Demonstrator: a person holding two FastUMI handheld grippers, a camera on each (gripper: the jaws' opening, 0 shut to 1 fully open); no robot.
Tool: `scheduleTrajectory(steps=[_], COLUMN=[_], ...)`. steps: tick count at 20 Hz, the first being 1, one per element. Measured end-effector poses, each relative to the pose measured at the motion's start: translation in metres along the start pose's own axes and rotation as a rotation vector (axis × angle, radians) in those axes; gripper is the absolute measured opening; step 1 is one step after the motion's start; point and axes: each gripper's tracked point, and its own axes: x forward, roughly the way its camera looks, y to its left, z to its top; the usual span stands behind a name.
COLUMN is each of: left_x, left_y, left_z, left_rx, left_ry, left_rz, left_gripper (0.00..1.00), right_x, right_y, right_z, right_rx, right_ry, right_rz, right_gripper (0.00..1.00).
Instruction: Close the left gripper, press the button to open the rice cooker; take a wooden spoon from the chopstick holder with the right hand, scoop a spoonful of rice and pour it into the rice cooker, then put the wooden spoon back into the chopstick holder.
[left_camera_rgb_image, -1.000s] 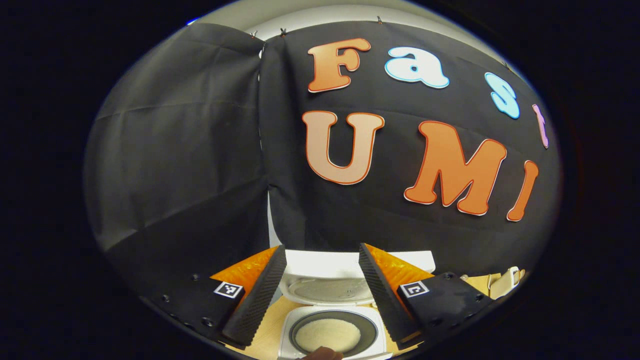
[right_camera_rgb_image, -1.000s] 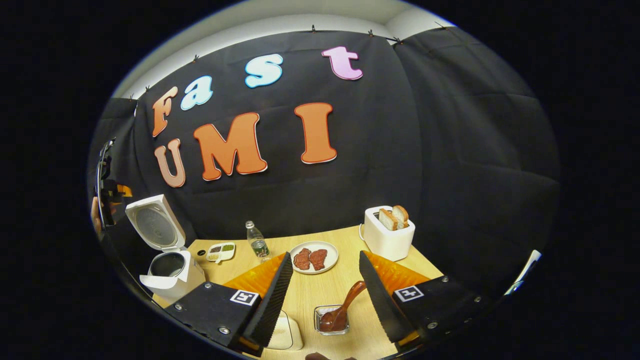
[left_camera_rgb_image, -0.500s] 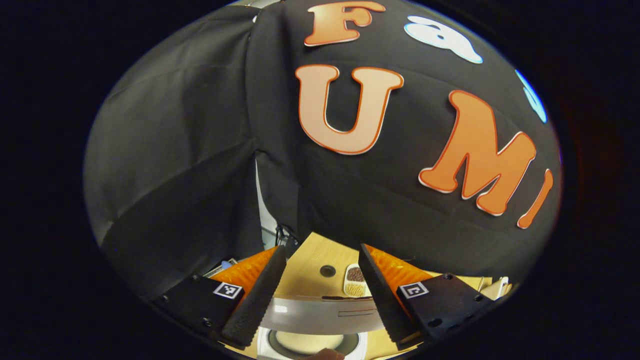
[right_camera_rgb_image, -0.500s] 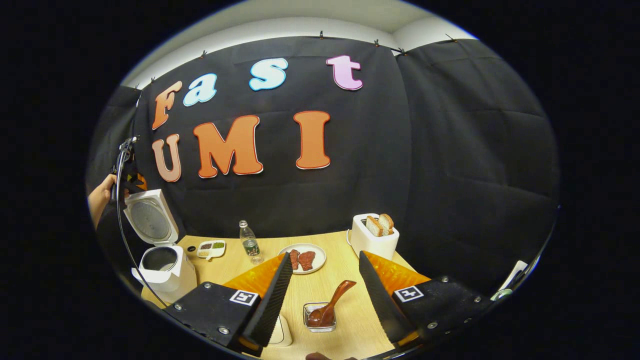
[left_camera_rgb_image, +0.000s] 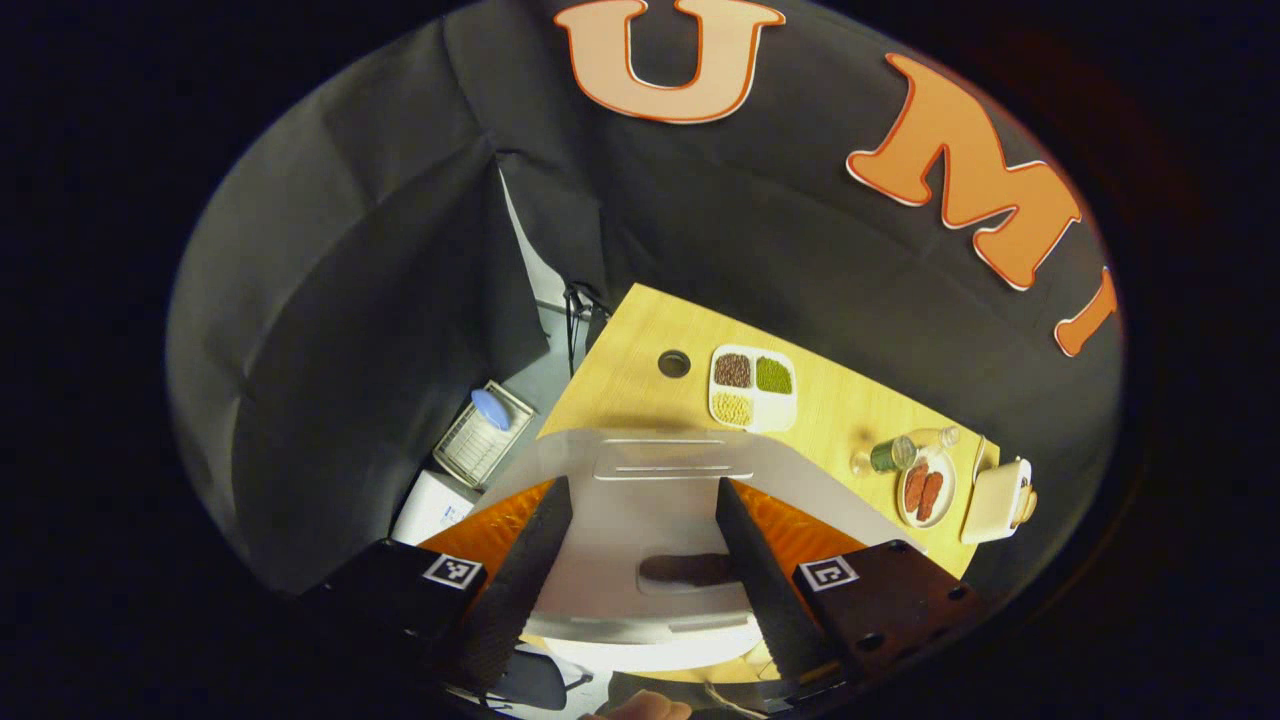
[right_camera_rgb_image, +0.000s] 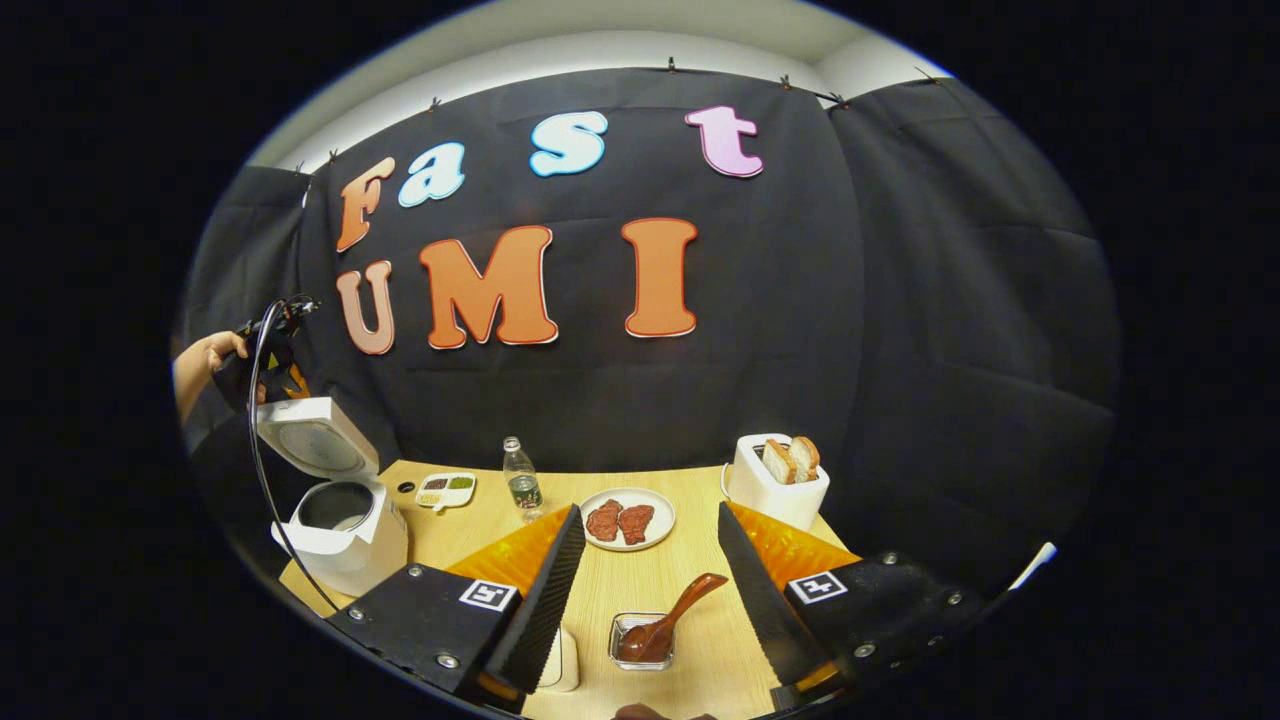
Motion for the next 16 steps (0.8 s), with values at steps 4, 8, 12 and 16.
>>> scheduleTrajectory(steps=[4,8,12,16], left_x=[0.002,0.02,0.043,0.062], left_y=[0.003,0.001,0.0,0.0], left_z=[-0.063,-0.108,-0.147,-0.157], left_rx=[0.036,-0.008,-0.045,-0.084], left_ry=[0.108,0.178,0.235,0.277], left_rz=[0.016,0.033,0.047,0.057], left_gripper=[0.99,0.98,0.99,1.0], right_x=[0.004,0.003,0.003,0.0], right_y=[0.005,0.01,0.017,0.035], right_z=[-0.01,-0.018,-0.027,-0.043], right_rx=[-0.012,-0.026,-0.045,-0.025], right_ry=[0.025,0.041,0.059,0.109], right_rz=[0.055,0.094,0.121,0.174], right_gripper=[0.84,0.84,0.84,0.84])
